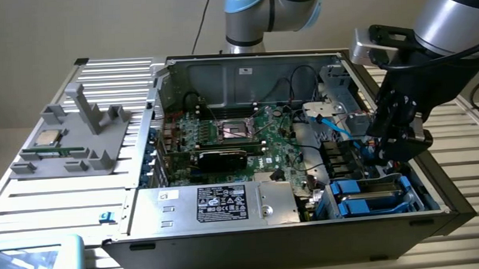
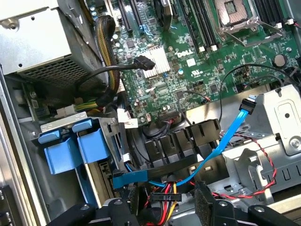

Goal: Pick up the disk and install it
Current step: 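Insert the first disk wire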

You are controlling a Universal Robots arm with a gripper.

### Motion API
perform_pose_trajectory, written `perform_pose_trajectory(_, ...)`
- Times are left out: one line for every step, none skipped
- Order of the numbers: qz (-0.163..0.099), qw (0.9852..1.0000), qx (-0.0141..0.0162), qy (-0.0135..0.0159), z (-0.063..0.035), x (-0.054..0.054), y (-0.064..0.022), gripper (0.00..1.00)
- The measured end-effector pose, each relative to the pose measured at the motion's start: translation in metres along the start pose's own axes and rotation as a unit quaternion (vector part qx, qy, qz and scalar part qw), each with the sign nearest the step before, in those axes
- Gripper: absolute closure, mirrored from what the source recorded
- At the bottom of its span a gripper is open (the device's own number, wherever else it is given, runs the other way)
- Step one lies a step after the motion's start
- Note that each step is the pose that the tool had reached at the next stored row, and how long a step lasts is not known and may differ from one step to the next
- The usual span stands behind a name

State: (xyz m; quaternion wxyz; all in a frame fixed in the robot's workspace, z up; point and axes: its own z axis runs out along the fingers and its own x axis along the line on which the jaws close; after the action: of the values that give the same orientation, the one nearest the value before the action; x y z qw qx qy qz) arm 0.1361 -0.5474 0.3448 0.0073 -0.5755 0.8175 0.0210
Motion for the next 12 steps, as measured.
perform_pose_trajectory(0.000,1.0000,0.0001,0.0000,0.0002,0.0005,0.0011,0.40)
perform_pose_trajectory(0.000,1.0000,0.0006,-0.0001,0.0006,0.0011,0.0028,0.40)
perform_pose_trajectory(0.001,1.0000,0.0016,-0.0005,0.0010,0.0016,0.0041,0.40)
perform_pose_trajectory(0.001,1.0000,0.0046,-0.0017,0.0013,0.0019,0.0048,0.40)
perform_pose_trajectory(0.001,1.0000,0.0086,-0.0031,0.0014,0.0020,0.0053,0.40)
perform_pose_trajectory(0.001,0.9999,0.0119,-0.0043,0.0016,0.0021,0.0055,0.40)
perform_pose_trajectory(0.001,0.9999,0.0148,-0.0053,0.0016,0.0022,0.0057,0.40)
perform_pose_trajectory(0.002,0.9999,0.0153,-0.0055,0.0018,0.0023,0.0061,0.40)
perform_pose_trajectory(0.003,0.9999,0.0154,-0.0054,0.0021,0.0023,0.0063,0.40)
perform_pose_trajectory(0.004,0.9999,0.0154,-0.0054,0.0023,0.0024,0.0063,0.40)
perform_pose_trajectory(0.004,0.9999,0.0155,-0.0054,0.0023,0.0024,0.0064,0.40)
perform_pose_trajectory(0.004,0.9999,0.0155,-0.0053,0.0023,0.0025,0.0065,0.42)
